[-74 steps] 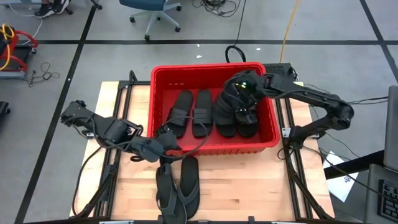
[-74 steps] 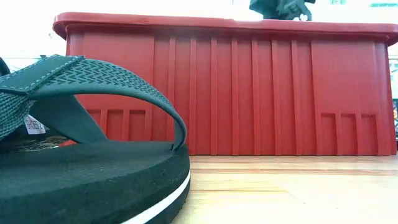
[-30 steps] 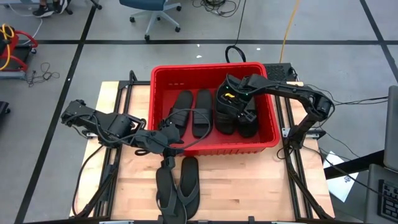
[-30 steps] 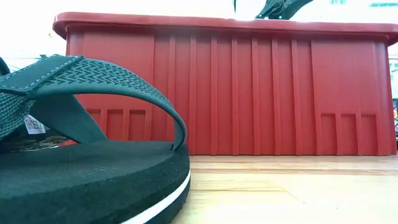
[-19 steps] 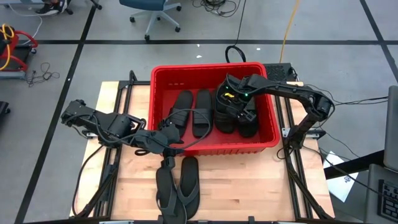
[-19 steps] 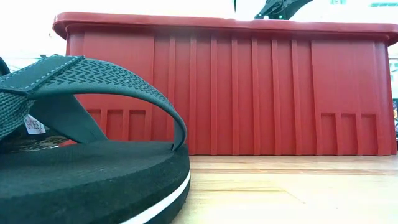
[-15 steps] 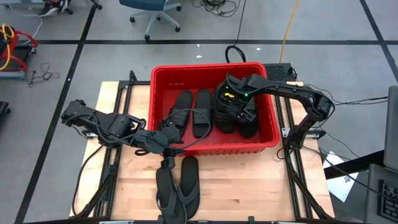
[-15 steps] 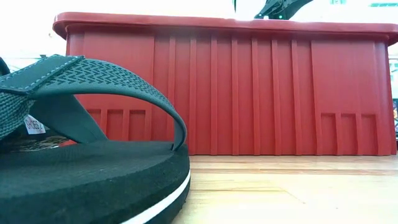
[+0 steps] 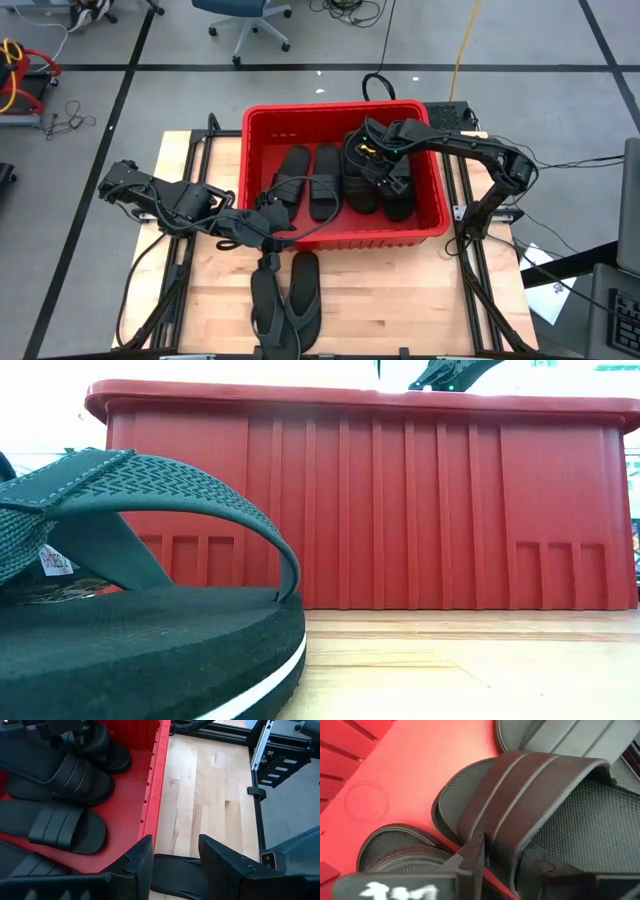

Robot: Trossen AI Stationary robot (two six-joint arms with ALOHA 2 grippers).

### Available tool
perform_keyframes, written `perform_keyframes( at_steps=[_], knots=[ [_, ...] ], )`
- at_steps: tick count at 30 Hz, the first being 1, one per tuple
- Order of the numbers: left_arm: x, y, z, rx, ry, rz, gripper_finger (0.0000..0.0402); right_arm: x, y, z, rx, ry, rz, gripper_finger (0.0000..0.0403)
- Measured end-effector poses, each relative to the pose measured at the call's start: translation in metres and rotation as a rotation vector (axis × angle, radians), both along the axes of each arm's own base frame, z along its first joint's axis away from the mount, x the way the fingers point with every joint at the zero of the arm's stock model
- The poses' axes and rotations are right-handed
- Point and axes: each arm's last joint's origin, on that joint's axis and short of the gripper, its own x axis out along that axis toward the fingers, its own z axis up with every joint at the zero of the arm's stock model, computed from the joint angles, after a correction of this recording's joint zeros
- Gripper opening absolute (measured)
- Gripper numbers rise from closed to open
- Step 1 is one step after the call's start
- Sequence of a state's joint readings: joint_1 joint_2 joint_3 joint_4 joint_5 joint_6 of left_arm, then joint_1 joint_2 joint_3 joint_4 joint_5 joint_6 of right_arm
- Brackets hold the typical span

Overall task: Pick and place slides into bin
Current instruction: Put the black slide into the red bin

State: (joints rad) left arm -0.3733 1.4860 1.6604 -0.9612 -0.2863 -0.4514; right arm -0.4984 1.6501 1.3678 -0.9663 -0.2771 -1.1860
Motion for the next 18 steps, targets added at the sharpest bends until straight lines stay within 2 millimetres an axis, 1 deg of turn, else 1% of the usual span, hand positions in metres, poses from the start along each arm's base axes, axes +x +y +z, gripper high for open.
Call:
perform_keyframes(
  at_steps=[5,10,18],
  knots=[
    [0.0,0.0,0.0,0.001,0.0,-0.001,0.0154,0.0005,-0.0005,0.0001,-0.001,0.001,-0.028,0.0106],
    [0.0,0.0,0.0001,0.002,0.0,-0.001,0.0154,0.0022,-0.0035,0.0004,-0.05,0.009,-0.103,0.014],
    [0.0,0.0,0.0001,0.0,0.0,0.0,0.0154,0.0036,-0.0044,0.0013,-0.058,-0.007,-0.114,0.0189]
  ],
)
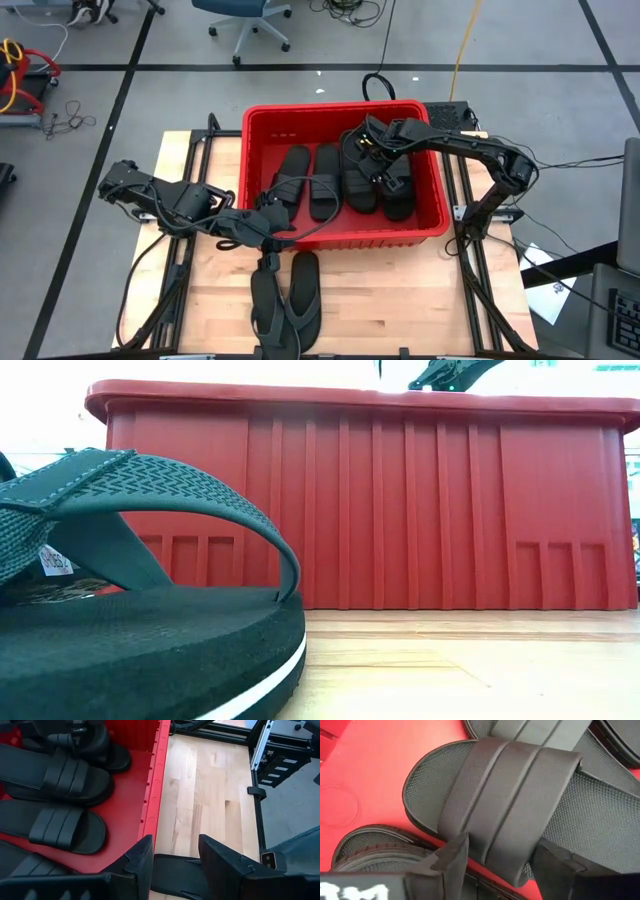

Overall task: Pick and place slides into bin
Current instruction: Put the black slide into the red bin, then adjust the black slide in the red bin

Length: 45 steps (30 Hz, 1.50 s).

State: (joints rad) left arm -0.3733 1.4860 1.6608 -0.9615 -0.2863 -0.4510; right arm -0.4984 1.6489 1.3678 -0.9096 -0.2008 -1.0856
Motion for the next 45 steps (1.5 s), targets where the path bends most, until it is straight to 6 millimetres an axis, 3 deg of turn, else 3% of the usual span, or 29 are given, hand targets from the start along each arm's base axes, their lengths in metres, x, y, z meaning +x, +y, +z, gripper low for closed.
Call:
perform_keyframes(
  at_steps=[8,24,28,36,40,45],
  knots=[
    [0.0,-0.001,0.0,-0.024,0.009,-0.023,0.0154,-0.004,0.002,0.008,0.007,-0.021,-0.05,0.0203],
    [0.0,-0.001,0.0,-0.025,0.01,-0.021,0.0154,-0.032,0.019,0.063,-0.051,-0.222,-0.111,0.0202],
    [0.0,-0.001,0.0,-0.026,0.01,-0.021,0.0154,-0.043,0.033,0.083,-0.069,-0.295,-0.103,0.0198],
    [-0.001,-0.001,-0.001,-0.024,0.015,-0.02,0.0154,-0.067,0.08,0.117,-0.039,-0.429,-0.053,0.0197],
    [-0.001,-0.001,-0.001,-0.024,0.016,-0.021,0.0154,-0.081,0.089,0.119,0.012,-0.375,-0.205,0.0197],
    [-0.001,-0.001,-0.001,-0.008,0.016,-0.035,0.0154,-0.086,0.086,0.105,-0.022,-0.271,-0.351,0.0196]
  ],
)
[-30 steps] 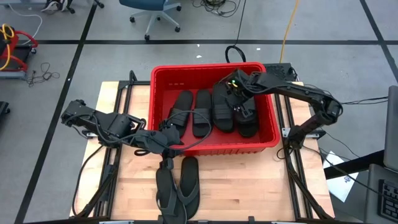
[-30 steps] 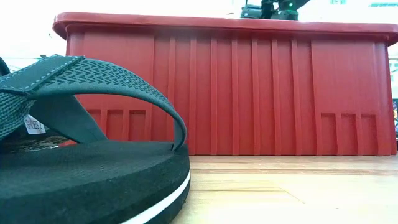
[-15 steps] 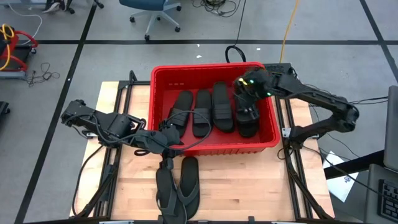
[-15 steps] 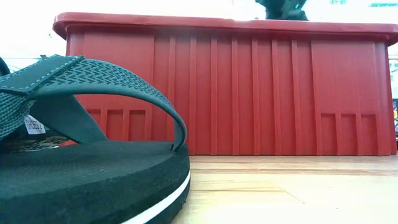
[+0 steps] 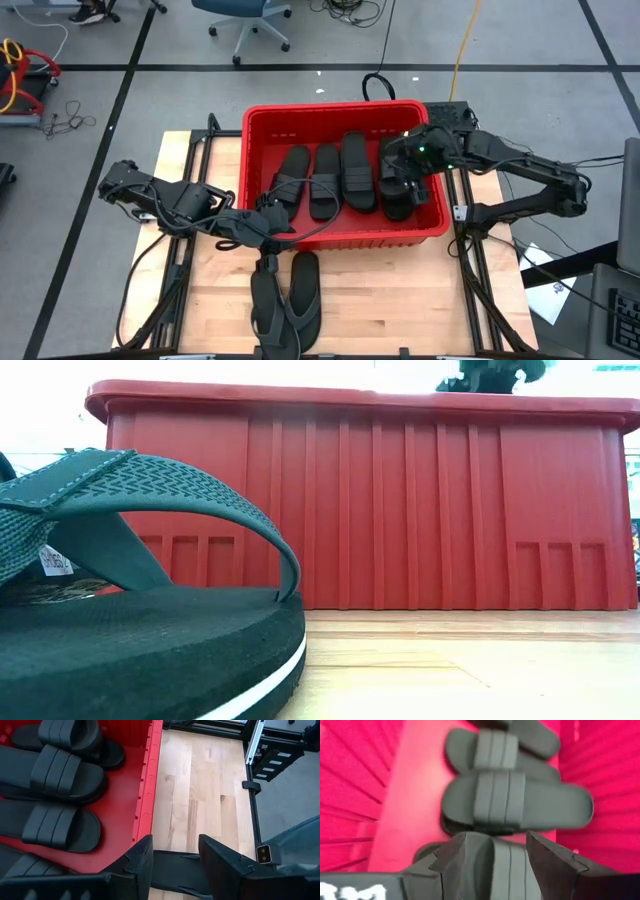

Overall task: Pick and place slides into bin
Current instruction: Adjust the black slide in the red bin

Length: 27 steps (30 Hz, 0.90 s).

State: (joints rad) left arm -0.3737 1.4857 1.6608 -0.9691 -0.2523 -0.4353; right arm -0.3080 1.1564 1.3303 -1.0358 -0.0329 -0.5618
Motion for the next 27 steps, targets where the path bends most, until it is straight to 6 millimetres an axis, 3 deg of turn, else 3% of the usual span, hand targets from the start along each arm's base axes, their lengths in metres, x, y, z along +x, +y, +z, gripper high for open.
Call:
perform_keyframes(
  at_steps=[8,14,20,27],
  knots=[
    [0.0,0.0,0.0,0.011,0.0,-0.011,0.0154,0.004,-0.014,-0.054,-0.089,0.095,-0.187,0.0196],
    [0.0,0.0,0.0,0.011,0.0,-0.01,0.0154,0.002,-0.012,-0.086,-0.171,0.188,-0.073,0.0196],
    [0.0,0.0,0.0,0.01,0.0,-0.01,0.0154,0.0,-0.012,-0.106,-0.185,0.199,-0.067,0.0196],
    [0.0,0.0,0.0,0.009,-0.001,-0.008,0.0154,0.002,-0.015,-0.115,-0.36,0.217,-0.096,0.0196]
  ],
)
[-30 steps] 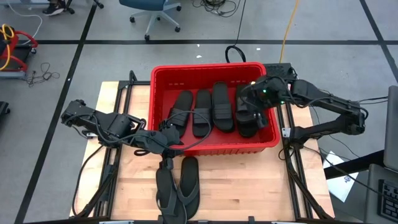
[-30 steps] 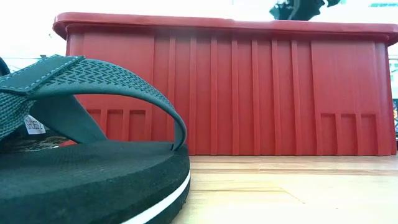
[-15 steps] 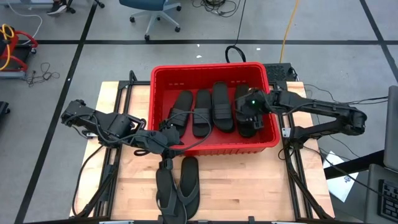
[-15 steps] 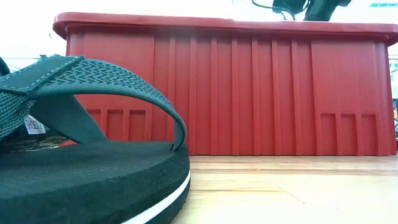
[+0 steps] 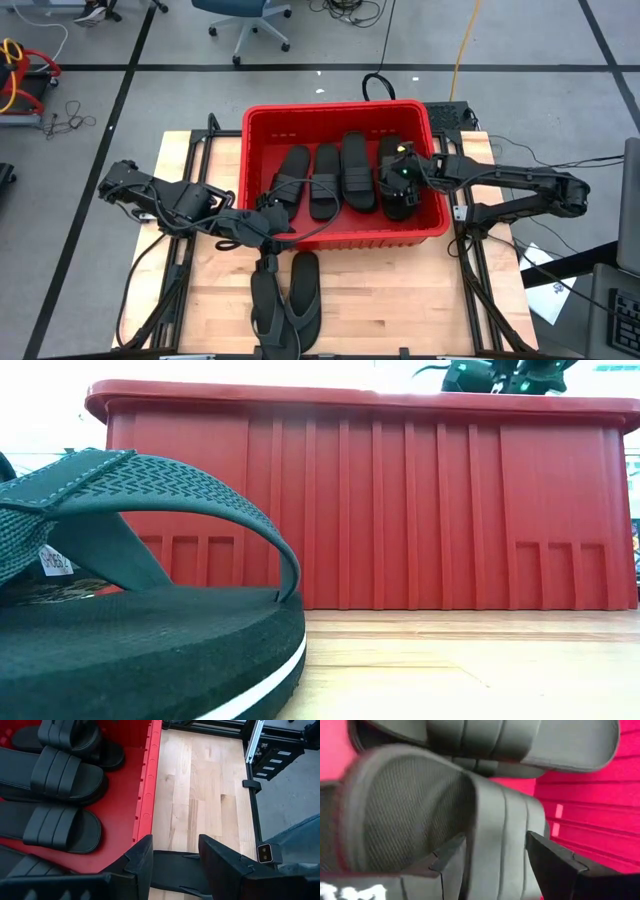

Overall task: Pick and place slides into bin
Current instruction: Adjust the black slide in the red bin

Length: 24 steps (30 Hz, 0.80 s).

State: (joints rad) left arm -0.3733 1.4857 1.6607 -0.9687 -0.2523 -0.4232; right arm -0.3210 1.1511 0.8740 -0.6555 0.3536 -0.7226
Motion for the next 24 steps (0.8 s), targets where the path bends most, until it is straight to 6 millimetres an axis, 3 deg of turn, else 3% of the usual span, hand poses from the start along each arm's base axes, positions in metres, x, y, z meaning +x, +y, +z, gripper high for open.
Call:
perform_keyframes(
  at_steps=[13,17,24],
  knots=[
    [0.0,0.0,0.0,-0.003,0.0,0.003,0.0154,-0.005,0.001,-0.016,-0.002,0.033,-0.012,0.0186],
    [0.0,0.0,0.0,-0.003,0.0,0.003,0.0154,-0.003,0.001,-0.018,0.002,-0.009,-0.047,0.0142],
    [0.0,0.0,0.0,-0.003,0.0,0.003,0.0154,-0.004,-0.001,-0.017,-0.028,-0.016,-0.102,0.0017]
  ],
)
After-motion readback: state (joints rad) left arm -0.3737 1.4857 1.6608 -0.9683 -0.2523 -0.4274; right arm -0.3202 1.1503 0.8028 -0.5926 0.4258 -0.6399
